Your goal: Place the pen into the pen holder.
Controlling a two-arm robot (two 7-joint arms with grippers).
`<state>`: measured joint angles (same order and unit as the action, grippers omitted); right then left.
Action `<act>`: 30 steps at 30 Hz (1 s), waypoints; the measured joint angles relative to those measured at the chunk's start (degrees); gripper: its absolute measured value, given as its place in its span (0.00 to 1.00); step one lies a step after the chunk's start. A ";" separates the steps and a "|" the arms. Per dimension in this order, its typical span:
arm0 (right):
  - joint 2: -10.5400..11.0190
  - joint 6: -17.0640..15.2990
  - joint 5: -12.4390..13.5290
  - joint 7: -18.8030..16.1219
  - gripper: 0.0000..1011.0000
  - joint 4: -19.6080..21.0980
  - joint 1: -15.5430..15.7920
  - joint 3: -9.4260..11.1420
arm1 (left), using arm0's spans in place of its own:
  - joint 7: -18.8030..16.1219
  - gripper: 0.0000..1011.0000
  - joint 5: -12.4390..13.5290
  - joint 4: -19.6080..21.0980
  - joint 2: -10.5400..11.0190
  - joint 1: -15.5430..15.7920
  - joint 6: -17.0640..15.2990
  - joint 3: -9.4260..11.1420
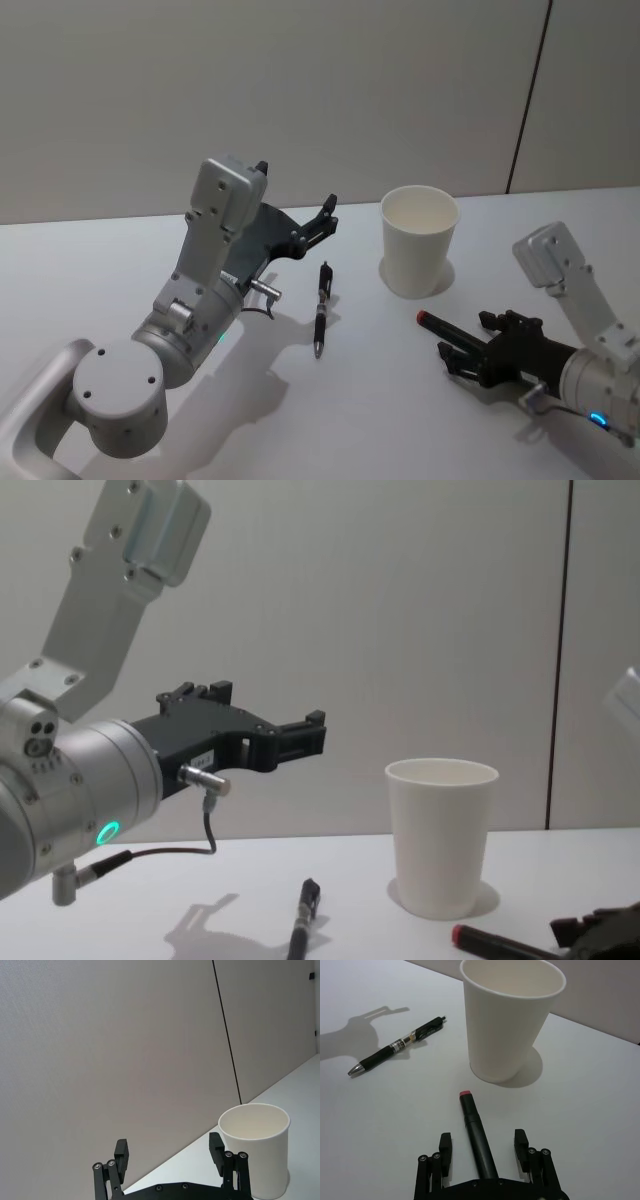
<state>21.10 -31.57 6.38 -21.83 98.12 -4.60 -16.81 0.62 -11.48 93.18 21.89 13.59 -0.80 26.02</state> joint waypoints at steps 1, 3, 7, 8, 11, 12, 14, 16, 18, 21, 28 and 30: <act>-0.01 0.00 0.00 0.00 0.77 -0.01 0.00 -0.01 | 0.00 0.99 0.00 0.00 0.00 0.00 0.00 0.00; -0.02 -0.02 0.00 0.00 0.76 -0.03 -0.01 -0.01 | 0.00 0.99 0.00 0.00 0.00 0.00 0.00 0.00; -0.04 -0.03 0.01 0.00 0.72 -0.09 -0.04 -0.02 | 0.00 0.99 0.00 0.00 0.00 0.00 0.00 0.00; -0.04 -0.03 0.01 0.00 0.72 -0.10 -0.04 -0.02 | 0.00 0.99 0.00 0.00 0.00 0.00 0.00 0.00; -0.06 -0.03 0.01 0.01 0.71 -0.13 -0.05 -0.02 | 0.00 0.99 0.00 0.00 0.00 0.00 0.00 0.00; -0.06 -0.03 0.01 0.01 0.69 -0.14 -0.05 -0.02 | 0.00 0.99 0.00 0.00 0.00 0.00 0.00 0.00; -0.08 -0.04 0.01 0.01 0.68 -0.16 -0.05 -0.02 | 0.00 0.99 0.00 0.00 0.00 0.00 0.00 0.00; -0.08 -0.04 0.01 0.01 0.67 -0.17 -0.06 -0.02 | 0.00 0.99 0.00 0.00 0.00 0.00 0.00 0.00; -0.08 -0.03 0.04 0.03 0.66 -0.18 -0.05 -0.02 | 0.00 0.99 0.00 0.00 0.00 0.00 0.00 0.00; -0.16 -0.04 0.38 0.34 0.64 -0.19 0.00 0.02 | 0.00 0.99 0.00 0.00 0.00 0.00 0.00 0.00; -0.44 -0.17 1.52 1.65 0.59 -0.21 0.18 0.23 | 0.00 0.99 0.00 0.00 0.00 0.00 0.00 0.00; -0.51 -0.22 1.81 1.96 0.58 -0.22 0.23 0.29 | 0.00 0.99 0.00 0.00 0.00 0.00 0.00 0.00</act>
<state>20.59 -31.79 8.19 -19.87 97.90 -4.36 -16.52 0.63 -11.48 93.18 21.89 13.59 -0.79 26.02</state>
